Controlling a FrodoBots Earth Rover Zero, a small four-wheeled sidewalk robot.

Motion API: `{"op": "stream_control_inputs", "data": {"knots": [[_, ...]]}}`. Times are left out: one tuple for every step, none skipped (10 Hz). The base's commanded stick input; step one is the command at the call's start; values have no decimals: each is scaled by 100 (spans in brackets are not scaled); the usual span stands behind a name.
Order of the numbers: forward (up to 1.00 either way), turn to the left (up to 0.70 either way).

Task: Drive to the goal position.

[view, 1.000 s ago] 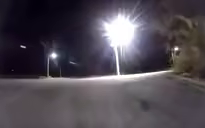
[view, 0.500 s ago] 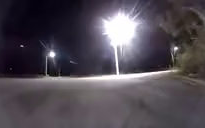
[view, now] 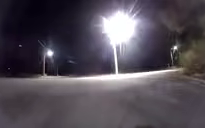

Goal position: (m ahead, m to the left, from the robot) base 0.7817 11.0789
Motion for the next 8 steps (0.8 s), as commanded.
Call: {"op": "stream_control_inputs", "data": {"knots": [[85,0],[85,0],[85,0],[85,0],[85,0],[85,0],[85,0],[85,0]]}}
